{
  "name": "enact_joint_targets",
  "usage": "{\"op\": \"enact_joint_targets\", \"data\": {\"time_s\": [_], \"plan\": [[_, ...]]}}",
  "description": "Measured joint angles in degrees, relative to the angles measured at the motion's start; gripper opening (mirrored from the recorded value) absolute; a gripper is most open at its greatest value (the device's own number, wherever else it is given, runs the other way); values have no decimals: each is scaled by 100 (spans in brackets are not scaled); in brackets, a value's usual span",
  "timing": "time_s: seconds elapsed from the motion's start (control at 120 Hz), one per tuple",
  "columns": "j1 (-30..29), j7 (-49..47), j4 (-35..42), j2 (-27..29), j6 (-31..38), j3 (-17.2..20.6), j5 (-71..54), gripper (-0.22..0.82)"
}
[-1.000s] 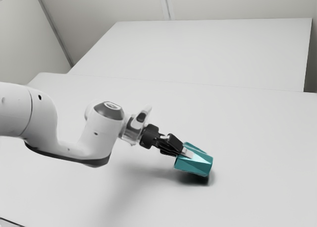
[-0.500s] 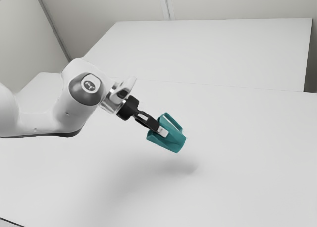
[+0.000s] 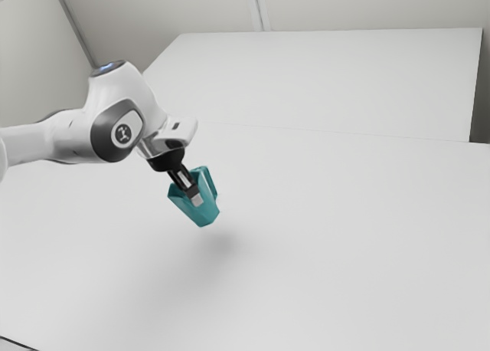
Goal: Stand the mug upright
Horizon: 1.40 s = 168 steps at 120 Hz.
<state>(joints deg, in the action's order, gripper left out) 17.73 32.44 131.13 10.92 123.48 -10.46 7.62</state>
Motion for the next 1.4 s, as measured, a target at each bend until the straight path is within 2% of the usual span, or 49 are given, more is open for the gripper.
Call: {"op": "enact_joint_targets", "data": {"time_s": [0.192,0.575,1.4], "plan": [[-43,-452,48,-126,84,-2,-722,-18],[-35,-1037,29,-494,468,1,-1187,-18],[-75,-1532,29,-1055,872,-2,-1245,-18]]}}
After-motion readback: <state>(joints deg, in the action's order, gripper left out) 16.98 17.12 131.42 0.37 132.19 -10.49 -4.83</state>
